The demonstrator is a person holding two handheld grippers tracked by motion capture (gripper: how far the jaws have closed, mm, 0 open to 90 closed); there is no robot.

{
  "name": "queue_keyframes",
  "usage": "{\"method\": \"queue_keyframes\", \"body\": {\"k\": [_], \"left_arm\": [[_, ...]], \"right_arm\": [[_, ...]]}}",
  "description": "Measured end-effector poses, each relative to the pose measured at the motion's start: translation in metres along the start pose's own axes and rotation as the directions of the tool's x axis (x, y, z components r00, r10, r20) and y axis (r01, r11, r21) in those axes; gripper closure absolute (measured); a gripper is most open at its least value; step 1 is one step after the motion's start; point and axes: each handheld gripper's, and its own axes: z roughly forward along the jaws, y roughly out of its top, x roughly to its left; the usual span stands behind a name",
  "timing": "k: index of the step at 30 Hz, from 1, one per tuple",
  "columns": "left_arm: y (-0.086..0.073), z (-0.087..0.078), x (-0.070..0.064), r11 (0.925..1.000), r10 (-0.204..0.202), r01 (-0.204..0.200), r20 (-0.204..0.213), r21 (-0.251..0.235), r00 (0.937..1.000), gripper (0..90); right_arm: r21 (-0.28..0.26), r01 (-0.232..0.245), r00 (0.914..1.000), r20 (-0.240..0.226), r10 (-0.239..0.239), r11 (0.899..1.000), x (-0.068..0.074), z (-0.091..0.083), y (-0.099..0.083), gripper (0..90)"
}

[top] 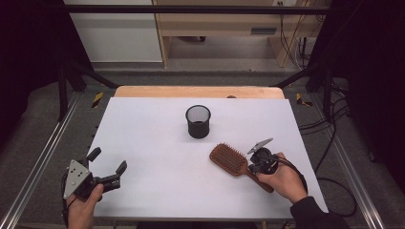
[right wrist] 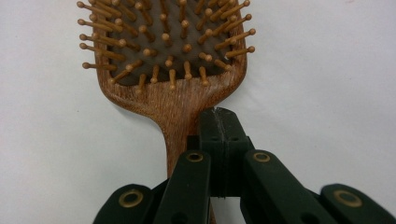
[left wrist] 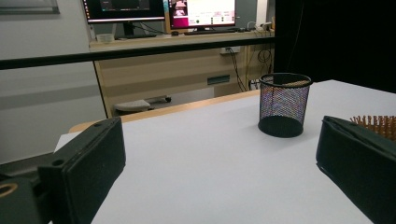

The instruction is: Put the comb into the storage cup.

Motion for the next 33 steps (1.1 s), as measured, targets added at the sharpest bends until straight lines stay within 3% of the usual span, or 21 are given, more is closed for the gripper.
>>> {"method": "queue_keyframes", "body": {"k": [30, 33], "left_arm": [[0.000, -0.001, 0.000, 1.0000, 0.001, -0.001, -0.001, -0.002, 1.0000, 1.6], [0.000, -0.001, 0.000, 1.0000, 0.002, -0.002, 0.000, -0.002, 1.0000, 1.6]], "right_arm": [[-0.031, -0.020, 0.9992, -0.035, 0.019, 0.999, 0.017, -0.006, -0.008, 90.0], [-0.044, -0.040, 0.9982, -0.047, 0.038, 0.998, 0.017, -0.005, -0.010, 90.0]]}}
